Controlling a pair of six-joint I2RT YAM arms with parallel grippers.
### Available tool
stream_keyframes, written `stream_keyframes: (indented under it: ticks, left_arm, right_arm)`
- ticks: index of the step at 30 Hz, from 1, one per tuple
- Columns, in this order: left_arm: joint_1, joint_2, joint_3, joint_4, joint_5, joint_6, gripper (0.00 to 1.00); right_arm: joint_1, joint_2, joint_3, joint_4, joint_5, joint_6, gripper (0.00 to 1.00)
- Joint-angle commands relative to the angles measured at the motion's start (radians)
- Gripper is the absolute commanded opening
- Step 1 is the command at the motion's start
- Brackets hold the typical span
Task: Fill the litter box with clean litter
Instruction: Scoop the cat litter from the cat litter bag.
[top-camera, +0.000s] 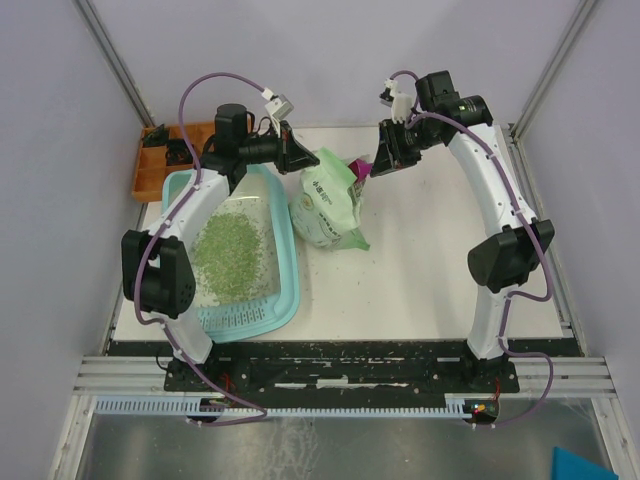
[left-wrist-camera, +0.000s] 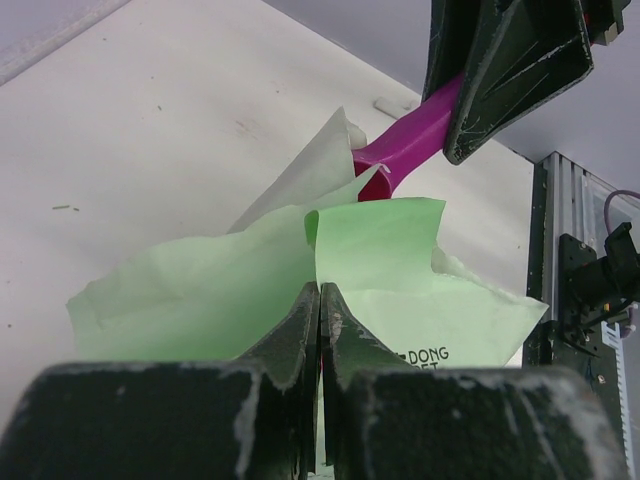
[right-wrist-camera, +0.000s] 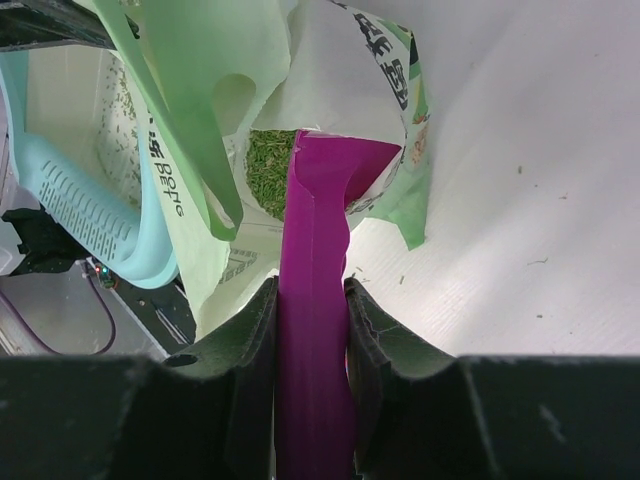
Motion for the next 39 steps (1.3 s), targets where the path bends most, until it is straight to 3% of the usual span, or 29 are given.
stream_keyframes:
  ticks: [1, 10, 20, 22, 26, 39]
  left_arm:
    - [-0.008, -0.071, -0.002, 0.017, 0.033, 0.027, 0.03]
    - [-0.008, -0.072, -0.009, 0.017, 0.033, 0.027, 0.03]
    - [-0.010, -0.076, -0.012, 0.017, 0.036, 0.026, 0.03]
    - [-0.010, -0.081, -0.015, 0.017, 0.031, 0.026, 0.03]
    - [-0.010, -0.094, -0.021, 0.019, 0.013, 0.032, 0.03]
    - [-0.010, -0.163, -0.014, 0.180, -0.064, -0.094, 0.03]
  right_arm:
    - [-0.013, -0.045, 0.048, 0.160, 0.097, 0.005, 0.19]
    - [-0.013, -0.069, 0.044, 0.181, 0.127, 0.008, 0.28]
    - [-0.012, -0.088, 0.011, 0.235, 0.143, 0.021, 0.30]
    - [-0.013, -0.081, 0.015, 0.236, 0.142, 0.024, 0.28]
    - [-0.013, -0.071, 0.027, 0.216, 0.118, 0.018, 0.03]
    - [-0.007, -0.104, 0.001, 0.059, 0.002, -0.067, 0.02]
